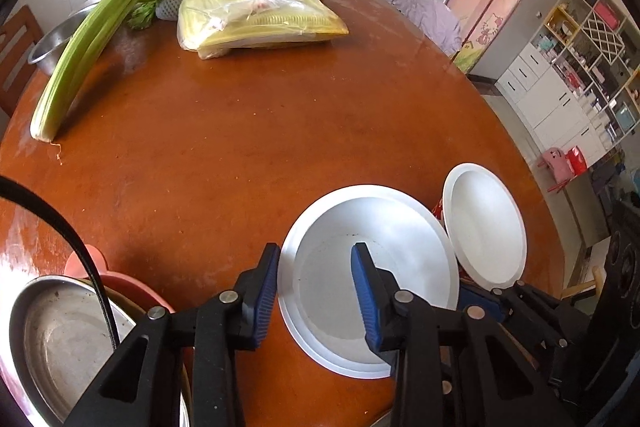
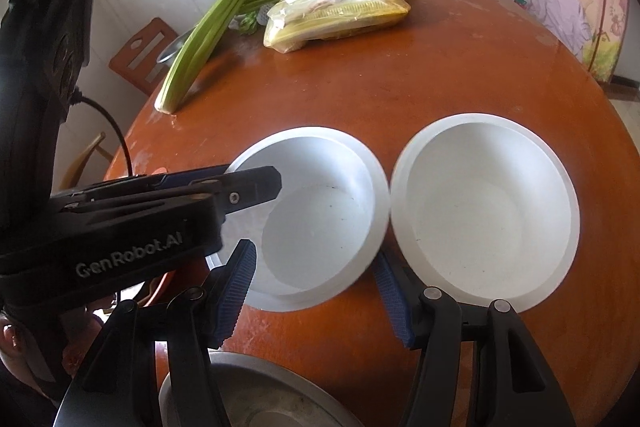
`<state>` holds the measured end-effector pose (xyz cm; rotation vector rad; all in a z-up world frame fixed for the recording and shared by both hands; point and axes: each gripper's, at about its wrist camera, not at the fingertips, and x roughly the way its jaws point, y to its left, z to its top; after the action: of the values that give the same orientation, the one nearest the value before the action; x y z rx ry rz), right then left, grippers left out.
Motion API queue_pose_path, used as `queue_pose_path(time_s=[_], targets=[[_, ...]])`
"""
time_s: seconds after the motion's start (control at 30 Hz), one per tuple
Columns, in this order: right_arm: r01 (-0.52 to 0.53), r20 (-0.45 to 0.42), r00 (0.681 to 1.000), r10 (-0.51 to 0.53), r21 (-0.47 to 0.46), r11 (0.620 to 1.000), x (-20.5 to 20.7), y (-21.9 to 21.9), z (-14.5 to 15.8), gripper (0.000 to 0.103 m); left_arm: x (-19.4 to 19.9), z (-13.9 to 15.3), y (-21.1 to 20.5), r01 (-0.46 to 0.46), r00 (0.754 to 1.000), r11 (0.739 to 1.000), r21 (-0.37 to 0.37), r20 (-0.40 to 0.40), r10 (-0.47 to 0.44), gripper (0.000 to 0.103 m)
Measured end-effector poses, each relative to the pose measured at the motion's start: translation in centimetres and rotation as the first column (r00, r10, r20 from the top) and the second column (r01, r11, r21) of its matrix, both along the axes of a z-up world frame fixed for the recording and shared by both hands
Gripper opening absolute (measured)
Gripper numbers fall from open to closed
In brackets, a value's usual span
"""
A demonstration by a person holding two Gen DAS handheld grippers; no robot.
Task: Organize plates and bowls
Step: 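Close the left tool on the white bowl rim and lift it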
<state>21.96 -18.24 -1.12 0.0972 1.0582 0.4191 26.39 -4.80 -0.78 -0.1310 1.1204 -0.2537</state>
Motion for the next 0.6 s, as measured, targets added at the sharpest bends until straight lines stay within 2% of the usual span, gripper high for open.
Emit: queue_pose_path(time_s=[0.13, 0.6], targets=[[-0.009, 0.017, 1.000, 0.009, -0.032, 0.999, 0.0, 0.4, 0.0, 0.062, -0.2, 0.0, -0.2, 0.007, 1.000, 1.000, 0.007, 0.005, -0.007, 0.035], [-0.007, 0.037, 0.999, 0.008, -0.025, 1.000, -0.9, 0.3, 0.9, 0.062, -2.0, 1.8, -0.1, 0.009, 0.999, 1.000, 0.002, 0.041, -0.009, 0.035]])
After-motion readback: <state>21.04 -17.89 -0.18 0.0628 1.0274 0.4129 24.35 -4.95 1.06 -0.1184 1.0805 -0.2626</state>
